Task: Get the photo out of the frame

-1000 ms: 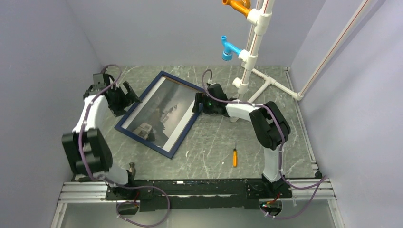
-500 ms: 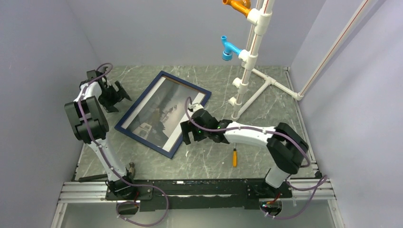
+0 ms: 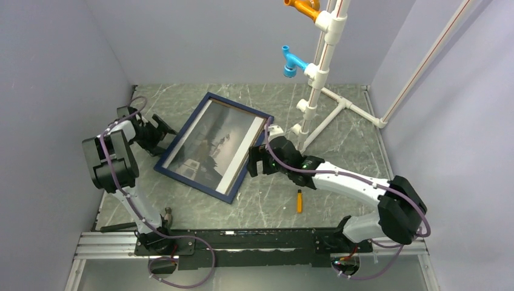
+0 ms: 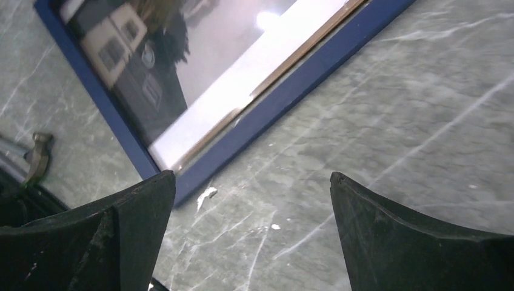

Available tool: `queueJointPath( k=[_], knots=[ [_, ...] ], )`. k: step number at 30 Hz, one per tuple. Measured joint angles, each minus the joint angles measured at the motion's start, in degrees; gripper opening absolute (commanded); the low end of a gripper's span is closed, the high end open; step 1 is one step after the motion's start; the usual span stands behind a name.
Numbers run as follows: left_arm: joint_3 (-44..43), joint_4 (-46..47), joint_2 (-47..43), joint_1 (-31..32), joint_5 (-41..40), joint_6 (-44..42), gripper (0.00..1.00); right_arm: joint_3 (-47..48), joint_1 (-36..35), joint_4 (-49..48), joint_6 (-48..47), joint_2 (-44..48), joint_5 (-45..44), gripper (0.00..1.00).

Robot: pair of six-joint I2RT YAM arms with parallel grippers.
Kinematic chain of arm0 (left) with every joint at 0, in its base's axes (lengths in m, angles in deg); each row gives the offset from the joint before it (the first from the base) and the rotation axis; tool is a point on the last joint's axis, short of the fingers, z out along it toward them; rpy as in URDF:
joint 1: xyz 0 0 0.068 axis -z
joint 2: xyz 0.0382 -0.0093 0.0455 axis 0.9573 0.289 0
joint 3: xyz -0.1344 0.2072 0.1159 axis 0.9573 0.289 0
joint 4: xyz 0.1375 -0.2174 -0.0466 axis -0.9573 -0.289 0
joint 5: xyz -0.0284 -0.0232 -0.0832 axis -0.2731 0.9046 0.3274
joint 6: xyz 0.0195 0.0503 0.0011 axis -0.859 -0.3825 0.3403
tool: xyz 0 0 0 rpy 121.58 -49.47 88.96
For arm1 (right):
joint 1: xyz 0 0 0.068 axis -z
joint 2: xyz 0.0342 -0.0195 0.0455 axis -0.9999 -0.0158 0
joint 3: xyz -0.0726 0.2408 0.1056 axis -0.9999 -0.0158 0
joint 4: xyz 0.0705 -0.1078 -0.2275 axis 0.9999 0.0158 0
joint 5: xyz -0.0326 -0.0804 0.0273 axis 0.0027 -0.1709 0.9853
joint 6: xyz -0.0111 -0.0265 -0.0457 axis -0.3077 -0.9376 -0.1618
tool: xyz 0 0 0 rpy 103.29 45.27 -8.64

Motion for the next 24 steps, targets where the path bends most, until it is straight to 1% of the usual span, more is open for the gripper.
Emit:
queueJointPath(
  k=[5, 7, 10, 13, 16, 18, 21, 24],
  knots=[
    [12.9, 8.6, -6.8, 1.0, 5.2, 6.8, 0.99, -1.6, 2.8, 0.8, 0.1, 4.9, -2.1, 1.0],
    [16.7, 11.8, -8.5, 2.0, 7.5, 9.6, 0.99, -2.1, 3.3, 1.2, 0.1, 6.9, -2.8, 1.0],
    [21.2, 16.6, -10.1, 5.0, 10.1, 13.8, 1.0, -2.7, 3.8, 1.6, 0.0, 8.9, -3.8, 1.0],
    [25.0, 21.6, -11.4, 9.6, 12.0, 18.2, 0.99, -3.2, 4.2, 1.8, -0.2, 9.3, -4.3, 1.0],
    [27.5, 25.5, -11.6, 14.0, 14.2, 22.2, 1.0, -3.9, 4.5, 2.7, -0.4, 9.3, -4.5, 1.0],
    [28.1, 26.3, -11.6, 15.9, 14.6, 23.5, 0.99, -4.2, 4.6, 3.8, -0.8, 9.1, -4.5, 1.0],
    [28.1, 25.7, -11.9, 16.7, 14.3, 23.8, 0.99, -4.2, 4.7, 4.7, -1.4, 8.3, -4.6, 1.0],
    [27.0, 22.2, -13.0, 16.6, 11.8, 22.1, 1.0, -4.1, 4.7, 5.6, -1.7, 7.2, -4.6, 1.0]
  ],
)
